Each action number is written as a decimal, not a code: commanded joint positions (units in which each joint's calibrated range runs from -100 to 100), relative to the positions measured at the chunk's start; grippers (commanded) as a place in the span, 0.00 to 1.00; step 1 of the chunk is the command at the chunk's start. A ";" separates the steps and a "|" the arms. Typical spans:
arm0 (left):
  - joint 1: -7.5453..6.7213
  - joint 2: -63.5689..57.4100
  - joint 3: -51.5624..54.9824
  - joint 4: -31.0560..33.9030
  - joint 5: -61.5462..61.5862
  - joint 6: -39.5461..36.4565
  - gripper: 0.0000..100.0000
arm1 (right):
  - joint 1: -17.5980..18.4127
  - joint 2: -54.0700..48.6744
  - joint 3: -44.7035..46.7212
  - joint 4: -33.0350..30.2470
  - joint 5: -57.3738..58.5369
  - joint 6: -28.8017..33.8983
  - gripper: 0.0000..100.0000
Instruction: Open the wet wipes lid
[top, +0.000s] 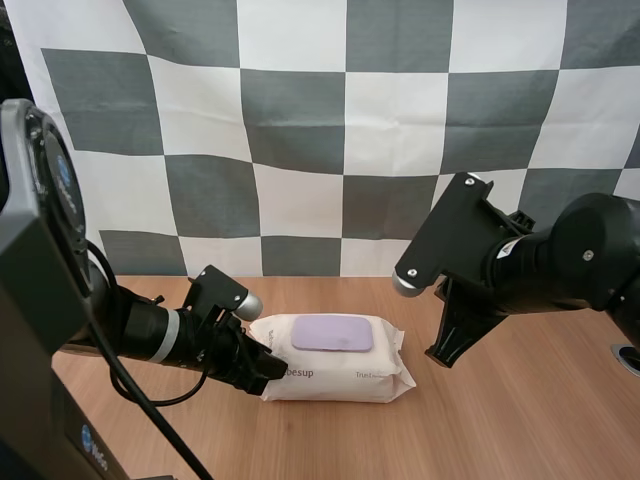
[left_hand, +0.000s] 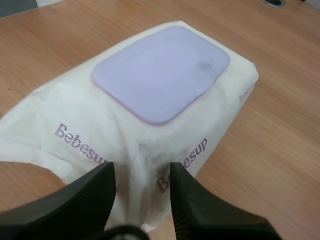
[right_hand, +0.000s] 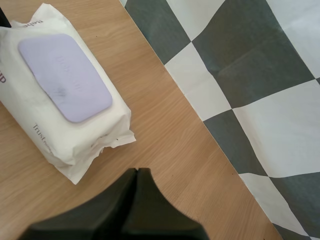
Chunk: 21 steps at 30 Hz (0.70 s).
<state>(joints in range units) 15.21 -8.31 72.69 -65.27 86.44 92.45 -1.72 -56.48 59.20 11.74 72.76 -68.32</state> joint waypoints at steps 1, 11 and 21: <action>-0.19 0.00 0.01 -0.07 -0.05 0.85 0.56 | 0.00 -0.03 0.02 -0.02 -0.03 0.06 0.00; -3.25 0.04 0.01 0.04 -6.64 0.85 0.00 | 0.00 -0.03 0.02 -0.02 -0.03 0.06 0.00; -3.25 0.04 0.01 3.19 -1.18 -0.49 0.00 | 0.00 -0.03 0.02 6.73 11.25 -15.41 0.00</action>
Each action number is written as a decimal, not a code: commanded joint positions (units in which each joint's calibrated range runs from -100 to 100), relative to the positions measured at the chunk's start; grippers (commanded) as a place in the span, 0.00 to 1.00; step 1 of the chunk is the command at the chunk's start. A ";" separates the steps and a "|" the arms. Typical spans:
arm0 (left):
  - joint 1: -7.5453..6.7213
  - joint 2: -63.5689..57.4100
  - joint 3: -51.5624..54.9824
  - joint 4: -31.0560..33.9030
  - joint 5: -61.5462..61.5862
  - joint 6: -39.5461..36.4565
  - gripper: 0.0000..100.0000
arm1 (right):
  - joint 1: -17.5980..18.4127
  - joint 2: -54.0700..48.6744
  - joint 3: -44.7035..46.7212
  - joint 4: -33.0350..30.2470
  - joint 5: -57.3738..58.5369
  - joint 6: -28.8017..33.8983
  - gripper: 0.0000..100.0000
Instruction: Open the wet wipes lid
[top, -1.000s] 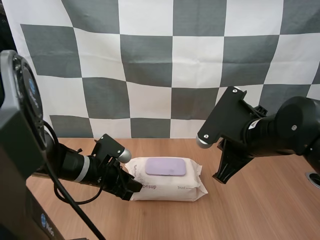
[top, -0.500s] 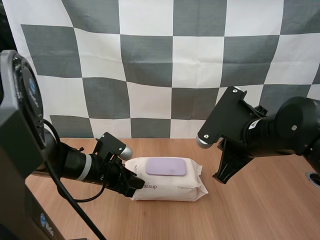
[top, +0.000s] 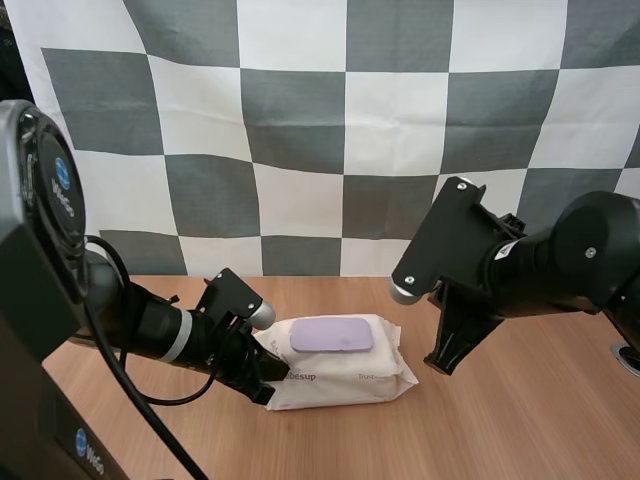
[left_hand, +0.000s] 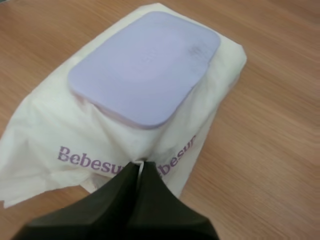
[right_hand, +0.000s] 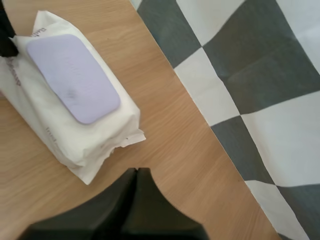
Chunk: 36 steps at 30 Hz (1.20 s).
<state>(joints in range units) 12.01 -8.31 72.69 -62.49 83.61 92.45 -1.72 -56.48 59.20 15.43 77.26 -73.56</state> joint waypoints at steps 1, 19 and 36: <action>-0.04 0.04 0.01 0.64 2.82 -0.49 0.00 | 0.00 -0.03 0.02 4.82 10.36 -14.03 0.00; -0.04 0.04 0.01 1.23 8.68 -1.05 0.00 | 0.00 0.09 10.69 18.27 16.94 -26.44 0.00; -0.04 0.04 0.01 2.90 8.68 -1.39 0.00 | 0.00 0.09 14.31 18.54 8.79 -26.44 0.00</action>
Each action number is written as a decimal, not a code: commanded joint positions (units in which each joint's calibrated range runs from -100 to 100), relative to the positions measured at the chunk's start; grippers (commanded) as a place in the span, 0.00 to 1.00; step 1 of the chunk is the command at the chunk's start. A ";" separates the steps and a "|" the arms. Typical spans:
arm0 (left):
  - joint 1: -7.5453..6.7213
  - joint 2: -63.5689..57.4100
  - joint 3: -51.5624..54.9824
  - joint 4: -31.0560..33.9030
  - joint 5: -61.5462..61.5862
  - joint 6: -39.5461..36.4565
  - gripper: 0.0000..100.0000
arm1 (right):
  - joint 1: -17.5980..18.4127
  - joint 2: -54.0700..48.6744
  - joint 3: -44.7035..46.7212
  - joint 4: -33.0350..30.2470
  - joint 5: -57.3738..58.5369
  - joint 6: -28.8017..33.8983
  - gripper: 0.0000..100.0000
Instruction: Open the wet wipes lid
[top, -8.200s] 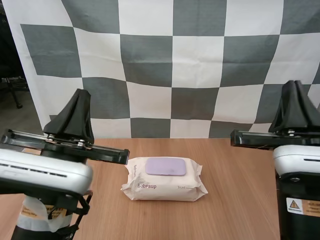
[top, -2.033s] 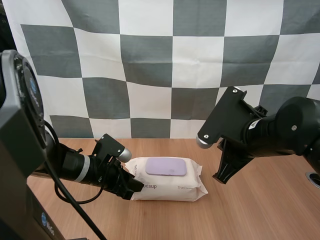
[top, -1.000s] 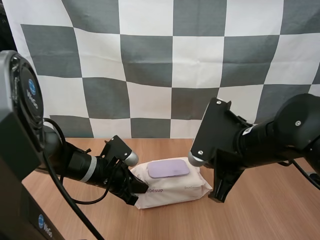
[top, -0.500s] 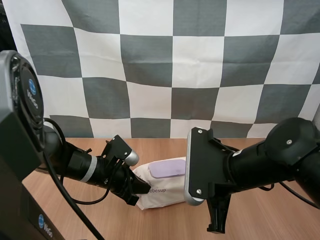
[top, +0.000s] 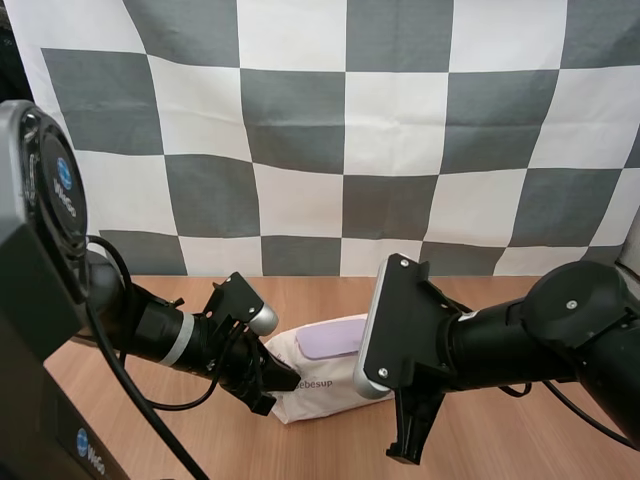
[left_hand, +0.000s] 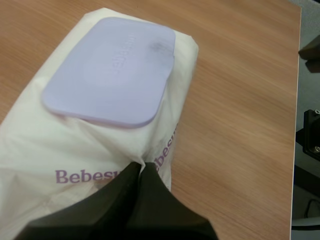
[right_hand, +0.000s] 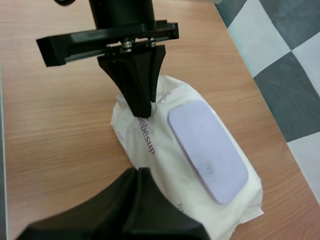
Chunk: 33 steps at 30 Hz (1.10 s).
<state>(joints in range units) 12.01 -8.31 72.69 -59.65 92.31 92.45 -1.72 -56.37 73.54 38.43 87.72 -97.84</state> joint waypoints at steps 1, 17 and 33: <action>-0.04 0.04 0.01 0.07 -0.02 -1.39 0.00 | 0.00 -0.02 -0.03 -6.73 -3.08 -2.16 0.00; -0.04 0.04 0.01 0.09 -1.48 -1.39 0.00 | 5.89 0.15 -0.03 -17.15 -22.97 -2.16 0.00; -0.04 0.04 0.01 0.21 -3.52 -1.39 0.00 | 13.38 7.76 -0.03 -13.28 -26.40 2.89 0.00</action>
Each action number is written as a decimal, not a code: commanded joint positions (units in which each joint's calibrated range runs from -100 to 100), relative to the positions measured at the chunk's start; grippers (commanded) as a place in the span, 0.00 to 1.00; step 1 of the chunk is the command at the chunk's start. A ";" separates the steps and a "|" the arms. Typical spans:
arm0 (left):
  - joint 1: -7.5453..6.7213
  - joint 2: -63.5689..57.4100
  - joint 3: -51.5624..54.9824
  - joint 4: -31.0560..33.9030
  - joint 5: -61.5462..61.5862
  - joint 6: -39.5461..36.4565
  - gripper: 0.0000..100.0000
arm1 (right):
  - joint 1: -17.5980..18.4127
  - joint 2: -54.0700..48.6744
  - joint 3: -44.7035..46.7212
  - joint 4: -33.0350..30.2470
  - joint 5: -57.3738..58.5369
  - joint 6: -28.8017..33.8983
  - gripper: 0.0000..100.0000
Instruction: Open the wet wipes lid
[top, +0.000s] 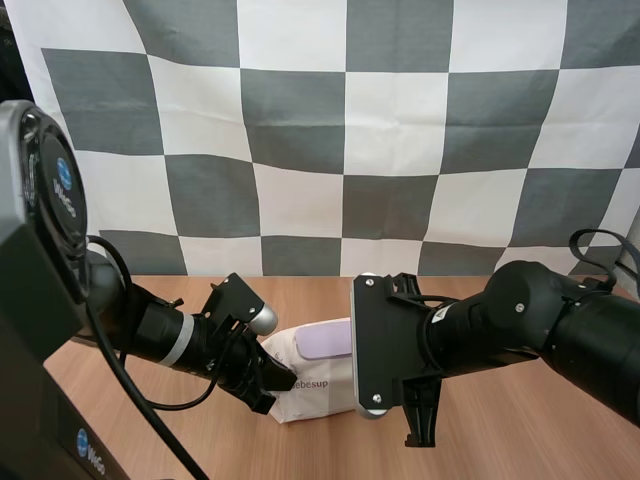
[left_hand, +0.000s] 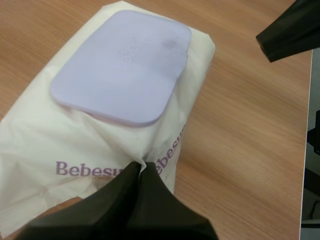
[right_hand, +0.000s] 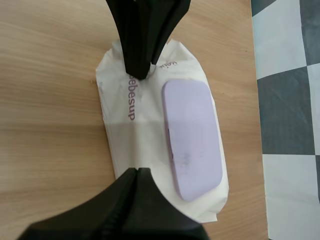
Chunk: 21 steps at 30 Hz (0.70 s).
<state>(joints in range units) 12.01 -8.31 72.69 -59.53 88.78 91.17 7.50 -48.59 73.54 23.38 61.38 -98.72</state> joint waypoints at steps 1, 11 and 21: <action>-0.04 0.04 0.01 0.08 0.01 -0.11 0.00 | 4.94 0.12 -0.03 1.52 -0.17 4.86 0.00; -0.04 0.04 0.01 0.18 0.01 -0.11 0.00 | 7.45 6.59 -0.15 1.41 -4.22 8.56 0.00; -0.04 0.04 0.01 0.30 0.01 -0.11 0.00 | 7.45 7.87 -0.15 2.52 -13.37 8.56 0.35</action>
<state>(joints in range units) 12.01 -8.31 72.69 -59.28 88.78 91.08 14.90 -40.75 73.40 25.87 50.37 -90.17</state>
